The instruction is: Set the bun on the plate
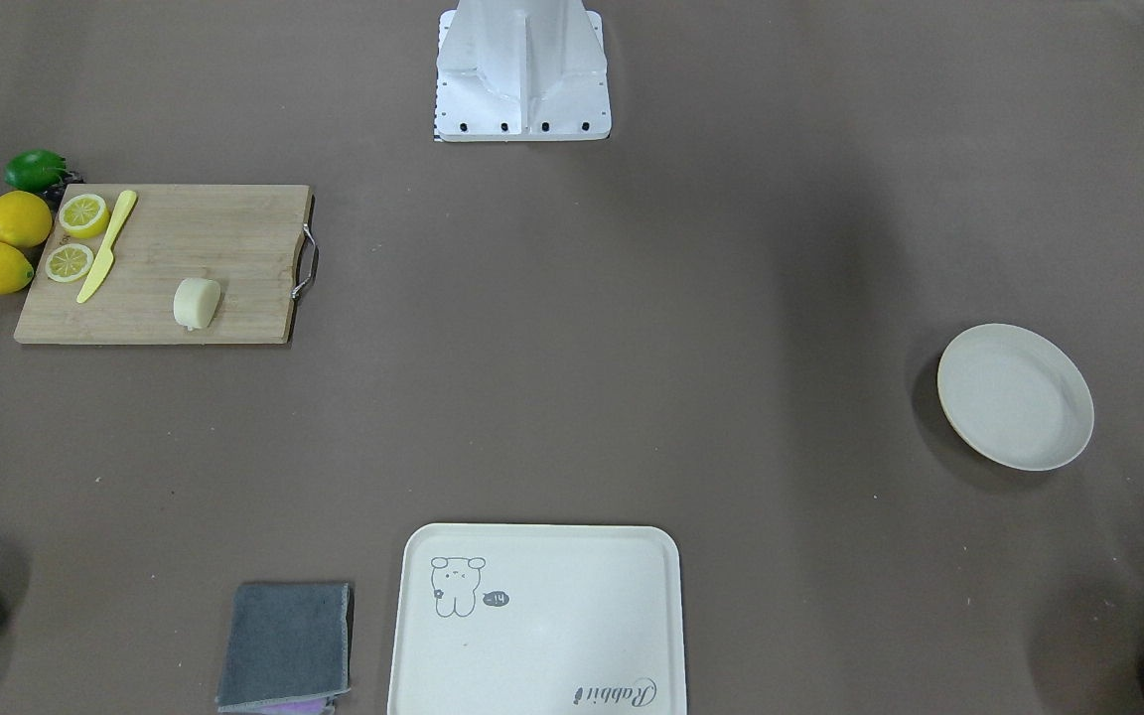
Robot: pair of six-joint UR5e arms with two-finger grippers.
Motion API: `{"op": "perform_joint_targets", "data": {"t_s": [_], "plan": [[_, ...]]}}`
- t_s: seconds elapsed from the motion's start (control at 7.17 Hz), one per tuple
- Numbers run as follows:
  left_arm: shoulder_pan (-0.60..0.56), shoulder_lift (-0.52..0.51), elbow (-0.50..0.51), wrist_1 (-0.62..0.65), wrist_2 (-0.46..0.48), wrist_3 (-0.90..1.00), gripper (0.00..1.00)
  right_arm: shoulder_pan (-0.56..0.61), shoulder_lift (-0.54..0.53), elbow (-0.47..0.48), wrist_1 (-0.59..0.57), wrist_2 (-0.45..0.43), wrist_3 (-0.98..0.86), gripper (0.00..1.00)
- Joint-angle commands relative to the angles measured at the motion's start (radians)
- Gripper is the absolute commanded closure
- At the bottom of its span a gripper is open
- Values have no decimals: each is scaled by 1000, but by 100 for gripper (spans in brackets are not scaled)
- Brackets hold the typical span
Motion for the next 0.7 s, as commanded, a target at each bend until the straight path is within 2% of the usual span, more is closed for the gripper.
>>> {"op": "perform_joint_targets", "data": {"t_s": [0.0,0.56], "plan": [[0,20,-21,-12,-2,1,2,0,-7,5,0,4,1,0],[15,15,-41,-42,-55,-3,2,-1,-4,9,0,2,-9,0]]}}
